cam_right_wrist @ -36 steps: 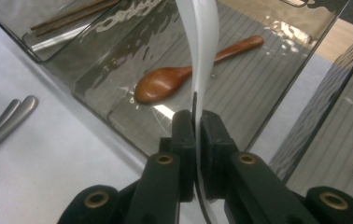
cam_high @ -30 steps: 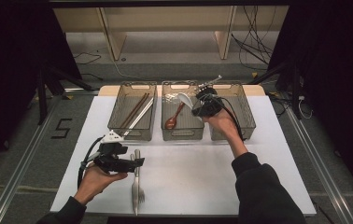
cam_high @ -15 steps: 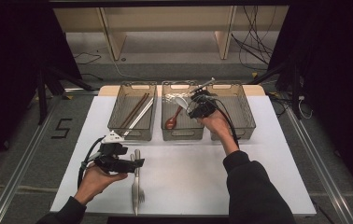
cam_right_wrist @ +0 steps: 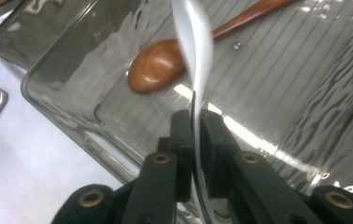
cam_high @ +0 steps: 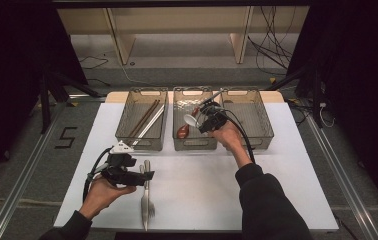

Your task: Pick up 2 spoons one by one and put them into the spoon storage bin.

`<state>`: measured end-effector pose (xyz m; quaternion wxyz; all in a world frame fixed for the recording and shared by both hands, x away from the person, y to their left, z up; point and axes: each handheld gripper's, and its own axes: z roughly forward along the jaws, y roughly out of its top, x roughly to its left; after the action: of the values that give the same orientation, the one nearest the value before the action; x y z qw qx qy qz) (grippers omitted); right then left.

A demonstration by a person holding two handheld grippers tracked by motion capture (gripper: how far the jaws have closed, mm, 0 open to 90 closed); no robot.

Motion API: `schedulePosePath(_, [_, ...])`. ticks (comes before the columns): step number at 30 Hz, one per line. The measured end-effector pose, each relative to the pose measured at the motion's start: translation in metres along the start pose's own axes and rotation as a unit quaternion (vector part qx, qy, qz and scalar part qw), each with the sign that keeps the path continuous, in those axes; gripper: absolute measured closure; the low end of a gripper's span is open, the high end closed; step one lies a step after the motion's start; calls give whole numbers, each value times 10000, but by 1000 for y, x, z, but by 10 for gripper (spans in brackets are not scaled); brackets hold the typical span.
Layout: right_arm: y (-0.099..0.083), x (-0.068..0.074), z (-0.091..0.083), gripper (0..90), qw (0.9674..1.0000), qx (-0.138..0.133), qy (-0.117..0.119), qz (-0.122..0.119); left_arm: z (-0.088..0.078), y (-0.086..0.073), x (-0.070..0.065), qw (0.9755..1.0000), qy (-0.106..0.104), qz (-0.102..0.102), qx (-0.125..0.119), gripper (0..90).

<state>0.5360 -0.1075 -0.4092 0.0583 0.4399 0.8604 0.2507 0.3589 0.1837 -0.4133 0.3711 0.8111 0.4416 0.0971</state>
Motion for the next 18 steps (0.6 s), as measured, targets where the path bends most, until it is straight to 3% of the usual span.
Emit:
schedulePosePath(6, [0, 0, -7, 713, 9999, -153, 20, -45, 0, 0, 0, 10000, -9, 23, 52, 163])
schedulePosePath(18, [-11, 2, -43, 460, 9975, -617, -9, -339, 2, -1, 1, 10000, 30, -11, 64, 161])
